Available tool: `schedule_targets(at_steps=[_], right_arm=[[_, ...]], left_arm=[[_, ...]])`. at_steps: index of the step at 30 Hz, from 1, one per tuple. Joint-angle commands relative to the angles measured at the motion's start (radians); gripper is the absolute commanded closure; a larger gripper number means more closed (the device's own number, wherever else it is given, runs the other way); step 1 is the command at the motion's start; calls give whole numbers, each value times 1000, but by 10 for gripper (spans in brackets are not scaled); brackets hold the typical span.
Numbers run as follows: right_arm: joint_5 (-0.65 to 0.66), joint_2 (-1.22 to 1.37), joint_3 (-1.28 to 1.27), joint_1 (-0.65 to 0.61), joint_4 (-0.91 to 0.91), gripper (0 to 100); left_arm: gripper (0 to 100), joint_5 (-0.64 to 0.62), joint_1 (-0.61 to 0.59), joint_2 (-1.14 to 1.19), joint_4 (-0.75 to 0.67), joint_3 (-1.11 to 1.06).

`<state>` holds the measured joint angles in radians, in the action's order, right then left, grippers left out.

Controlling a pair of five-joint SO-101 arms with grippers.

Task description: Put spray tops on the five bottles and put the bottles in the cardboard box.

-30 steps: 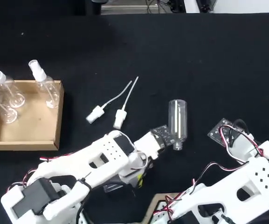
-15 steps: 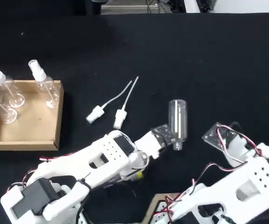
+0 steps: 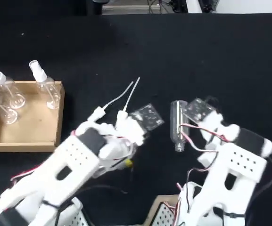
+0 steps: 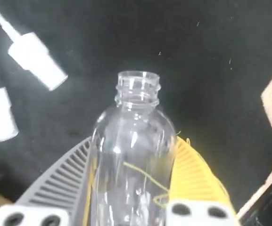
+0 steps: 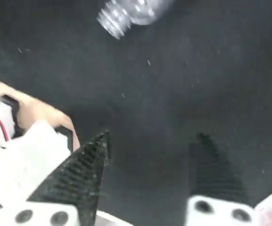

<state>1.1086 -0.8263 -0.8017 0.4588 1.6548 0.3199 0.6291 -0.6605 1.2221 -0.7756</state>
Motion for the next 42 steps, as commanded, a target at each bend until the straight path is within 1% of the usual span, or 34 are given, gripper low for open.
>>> schedule_targets(at_steps=[1, 4, 7, 10, 12, 15, 19, 21, 23, 27, 31, 34, 36, 38, 42], right_arm=[[-54, -41, 21, -101, -26, 810], [-97, -39, 76, -153, -25, 803], [-138, -31, 147, -229, 11, 803], [-216, -31, 176, -373, 38, 805], [-244, -31, 176, -482, 31, 804], [-253, -31, 171, -637, -29, 804], [-296, 8, 177, -790, -98, 804], [-259, 71, 173, -853, -107, 803], [-229, 154, 176, -890, -127, 784], [-173, 302, 173, -898, -272, 695], [-21, 400, 173, -901, -374, 644], [72, 438, 173, -928, -445, 641], [110, 452, 173, -953, -485, 641], [153, 463, 173, -971, -531, 641], [196, 490, 173, -979, -624, 642]], left_arm=[[970, 51, -31, -207, 87, 15], [970, 75, -48, -316, 149, 15], [971, 74, -110, -407, 201, 15], [971, 74, -202, -463, 245, 42], [971, 74, -255, -493, 273, 65], [971, 74, -315, -516, 336, 110], [971, 74, -421, -529, 348, 101], [971, 74, -472, -529, 319, 73], [971, 74, -506, -529, 288, 44], [971, 68, -544, -529, 218, -10], [971, 68, -544, -529, 203, -48], [971, 68, -545, -529, 210, -62], [971, 66, -545, -529, 213, -70], [971, 37, -545, -529, 226, -82], [971, -9, -547, -531, 226, -113]])
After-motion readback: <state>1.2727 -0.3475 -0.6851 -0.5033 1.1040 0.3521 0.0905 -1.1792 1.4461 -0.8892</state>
